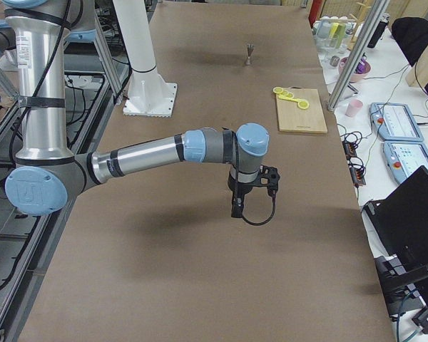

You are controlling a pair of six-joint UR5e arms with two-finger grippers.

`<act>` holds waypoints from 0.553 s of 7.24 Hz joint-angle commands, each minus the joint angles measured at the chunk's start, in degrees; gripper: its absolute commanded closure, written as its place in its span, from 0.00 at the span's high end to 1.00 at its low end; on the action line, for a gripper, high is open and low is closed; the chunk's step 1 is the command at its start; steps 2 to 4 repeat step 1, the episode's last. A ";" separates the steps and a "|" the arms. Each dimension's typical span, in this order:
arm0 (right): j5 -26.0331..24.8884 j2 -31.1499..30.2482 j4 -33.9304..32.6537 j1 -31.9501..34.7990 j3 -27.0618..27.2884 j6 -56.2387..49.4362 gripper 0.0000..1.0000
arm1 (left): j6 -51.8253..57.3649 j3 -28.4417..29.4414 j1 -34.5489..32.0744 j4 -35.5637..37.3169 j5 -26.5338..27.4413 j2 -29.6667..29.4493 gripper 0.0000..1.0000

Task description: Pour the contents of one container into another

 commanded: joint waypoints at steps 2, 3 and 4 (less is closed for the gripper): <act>-0.03 -0.01 -0.02 0.00 -0.08 -0.08 1.00 | -0.04 0.08 0.01 -0.03 0.00 -0.08 0.98; -0.03 -0.01 -0.02 0.00 -0.08 -0.08 1.00 | -0.04 0.08 0.01 -0.03 0.00 -0.08 0.98; -0.03 -0.01 -0.02 0.00 -0.08 -0.08 1.00 | -0.04 0.08 0.01 -0.03 0.00 -0.08 0.98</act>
